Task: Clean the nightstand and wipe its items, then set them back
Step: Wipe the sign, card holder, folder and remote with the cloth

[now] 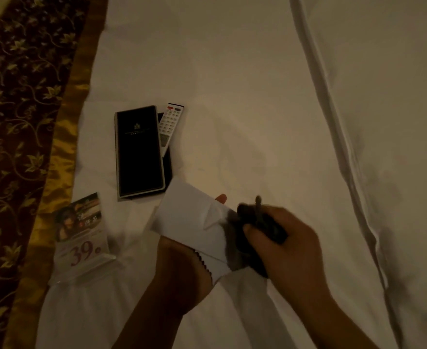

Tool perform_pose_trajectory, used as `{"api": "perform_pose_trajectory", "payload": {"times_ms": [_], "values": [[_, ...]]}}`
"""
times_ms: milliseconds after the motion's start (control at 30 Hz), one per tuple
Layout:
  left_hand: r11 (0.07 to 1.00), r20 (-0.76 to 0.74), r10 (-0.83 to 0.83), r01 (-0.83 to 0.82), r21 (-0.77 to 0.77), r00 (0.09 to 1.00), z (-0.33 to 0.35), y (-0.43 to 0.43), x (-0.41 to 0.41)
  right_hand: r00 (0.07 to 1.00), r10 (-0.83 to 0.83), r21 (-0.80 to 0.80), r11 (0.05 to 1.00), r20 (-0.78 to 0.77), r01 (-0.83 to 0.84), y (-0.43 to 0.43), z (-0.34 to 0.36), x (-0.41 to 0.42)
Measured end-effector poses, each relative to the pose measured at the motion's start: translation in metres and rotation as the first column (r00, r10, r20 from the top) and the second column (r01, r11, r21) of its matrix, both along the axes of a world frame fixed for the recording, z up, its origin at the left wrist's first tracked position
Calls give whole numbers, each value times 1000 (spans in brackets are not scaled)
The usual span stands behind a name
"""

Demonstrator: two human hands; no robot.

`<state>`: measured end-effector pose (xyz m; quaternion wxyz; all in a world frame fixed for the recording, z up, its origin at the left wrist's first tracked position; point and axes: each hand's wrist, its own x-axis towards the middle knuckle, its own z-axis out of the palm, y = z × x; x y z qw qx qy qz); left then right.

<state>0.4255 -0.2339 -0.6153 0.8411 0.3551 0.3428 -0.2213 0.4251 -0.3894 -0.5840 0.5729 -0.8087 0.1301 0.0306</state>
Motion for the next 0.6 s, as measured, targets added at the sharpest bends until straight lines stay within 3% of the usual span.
{"api": "perform_pose_trajectory", "payload": {"times_ms": [67, 133, 200, 233, 333, 400, 467, 500, 533, 567, 600], "values": [[999, 0, -26, 26, -40, 1000, 3, -8, 2, 990, 81, 85, 992, 120, -92, 0, 16, 14], [996, 28, -80, 81, -38, 996, 6, -15, 1, 900, 359, -96, 933, 246, -346, 12, 32, 24], [998, 17, -60, 61, -17, 998, 8, -16, 2, 793, 576, -341, 799, 198, -495, 24, 36, 32], [997, 9, -60, 60, -44, 998, 10, -15, 2, 792, 591, -411, 767, 154, -493, 26, 35, 37], [993, 28, -105, 106, -47, 994, 12, -10, 4, 906, 422, -375, 846, 39, -378, 22, 28, 47], [1000, -25, -3, 4, 27, 1000, 14, -3, 3, 930, 348, -291, 883, -120, -368, 13, 20, 48], [976, 72, 28, -43, 213, 997, 14, 5, 3, 924, 293, -76, 944, -246, -320, 5, 13, 42], [960, 215, -21, -41, 279, 976, 14, 9, 0, 922, 256, 10, 964, -289, -265, 3, 10, 37], [969, 254, -42, -22, 245, 966, 7, 11, -2, 921, 219, 52, 976, -323, -213, 3, 6, 31], [999, 83, 33, -34, 2, 996, 5, 8, 1, 926, 182, 55, 983, -331, -174, 4, 1, 22], [1000, 55, 13, -12, -12, 998, 5, 4, 0, 939, 162, -21, 984, -303, -176, 7, -5, 11]]}}
